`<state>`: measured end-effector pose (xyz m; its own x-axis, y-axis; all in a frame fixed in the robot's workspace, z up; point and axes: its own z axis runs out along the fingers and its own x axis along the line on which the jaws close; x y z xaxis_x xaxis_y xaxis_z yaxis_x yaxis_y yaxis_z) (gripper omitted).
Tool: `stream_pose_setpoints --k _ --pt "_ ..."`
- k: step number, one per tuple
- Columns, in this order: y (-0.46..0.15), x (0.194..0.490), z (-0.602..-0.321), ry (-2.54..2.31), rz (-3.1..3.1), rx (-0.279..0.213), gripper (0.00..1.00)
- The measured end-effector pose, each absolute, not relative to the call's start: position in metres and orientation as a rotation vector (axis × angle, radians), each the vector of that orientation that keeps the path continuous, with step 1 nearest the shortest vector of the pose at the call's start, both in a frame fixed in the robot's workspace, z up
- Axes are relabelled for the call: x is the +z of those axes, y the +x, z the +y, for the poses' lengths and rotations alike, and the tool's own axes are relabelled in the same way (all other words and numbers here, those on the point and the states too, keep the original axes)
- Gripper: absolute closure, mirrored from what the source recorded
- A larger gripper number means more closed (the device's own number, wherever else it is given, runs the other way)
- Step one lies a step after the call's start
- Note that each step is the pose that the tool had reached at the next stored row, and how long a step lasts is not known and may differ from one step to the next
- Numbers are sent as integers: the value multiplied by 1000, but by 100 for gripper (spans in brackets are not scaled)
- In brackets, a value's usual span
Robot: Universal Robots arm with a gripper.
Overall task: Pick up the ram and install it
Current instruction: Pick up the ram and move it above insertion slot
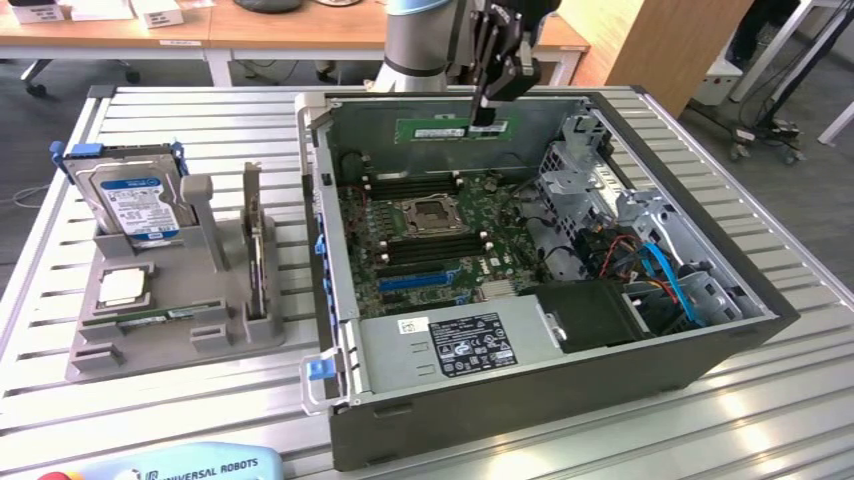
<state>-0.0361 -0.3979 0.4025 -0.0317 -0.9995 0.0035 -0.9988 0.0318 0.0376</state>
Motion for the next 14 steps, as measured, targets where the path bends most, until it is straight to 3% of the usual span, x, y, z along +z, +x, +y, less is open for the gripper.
stream_pose_setpoints --k 14 --pt "-36 387 -398 2166 -2236 -38 88"
